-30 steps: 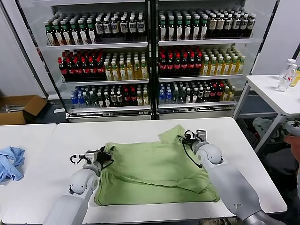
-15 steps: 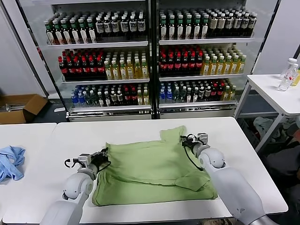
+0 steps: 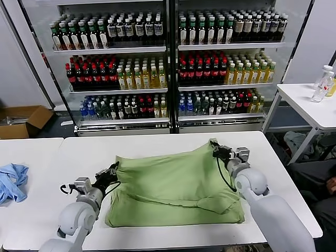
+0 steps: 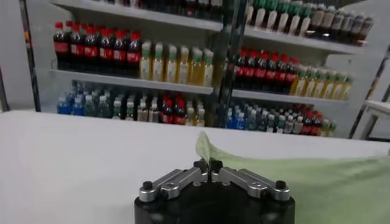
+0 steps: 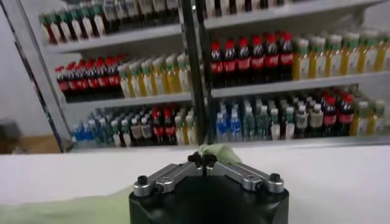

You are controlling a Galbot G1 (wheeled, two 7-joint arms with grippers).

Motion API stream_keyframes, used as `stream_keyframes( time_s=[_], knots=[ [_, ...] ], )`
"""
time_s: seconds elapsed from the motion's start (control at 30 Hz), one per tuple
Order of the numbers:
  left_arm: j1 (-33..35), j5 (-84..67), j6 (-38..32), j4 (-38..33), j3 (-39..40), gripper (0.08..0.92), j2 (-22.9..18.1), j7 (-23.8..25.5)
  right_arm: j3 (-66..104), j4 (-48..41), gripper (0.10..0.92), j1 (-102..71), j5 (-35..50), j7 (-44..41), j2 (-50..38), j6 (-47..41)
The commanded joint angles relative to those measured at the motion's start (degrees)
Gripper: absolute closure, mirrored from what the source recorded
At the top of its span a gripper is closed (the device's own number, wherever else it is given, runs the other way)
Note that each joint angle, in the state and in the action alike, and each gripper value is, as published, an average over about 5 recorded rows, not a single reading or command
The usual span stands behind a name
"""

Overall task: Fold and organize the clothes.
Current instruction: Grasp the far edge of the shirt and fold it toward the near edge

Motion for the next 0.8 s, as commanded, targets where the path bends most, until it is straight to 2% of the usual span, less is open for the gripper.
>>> stream_keyframes(
  time_s=[0.03, 0.3, 0.43, 0.57, 0.67, 0.8],
  knots=[
    [10.68, 6.37, 0.93, -9.62, -1.44, 0.916, 0.36, 1.60, 9.76, 16.37, 0.920, -19.95, -4.79, 0.53, -1.79, 1.03],
    [12.00, 12.73, 1.98, -9.04, -0.88, 0.916, 0.29, 2.66, 17.63, 22.05, 0.920, -36.12, -11.90, 0.58, 3.48, 1.35],
    [11.52, 16.49, 2.15, -6.70, -0.28, 0.916, 0.07, 2.65, 18.12, 21.49, 0.920, -39.01, -13.87, 0.63, 4.92, 1.27],
    [10.89, 20.05, 2.08, -4.40, 0.70, 0.916, -0.78, 2.50, 16.65, 20.28, 0.920, -38.28, -15.27, 1.41, 5.49, -2.50],
    [11.33, 21.41, 1.82, -4.56, 1.11, 0.916, -1.95, 1.80, 15.73, 21.04, 0.885, -38.01, -15.88, 1.29, 5.75, -3.87],
    [14.18, 23.37, 0.67, -7.89, 0.77, 0.897, -4.61, -0.77, 15.97, 23.14, 0.784, -39.03, -16.66, 0.91, 5.87, -3.15]
  ],
)
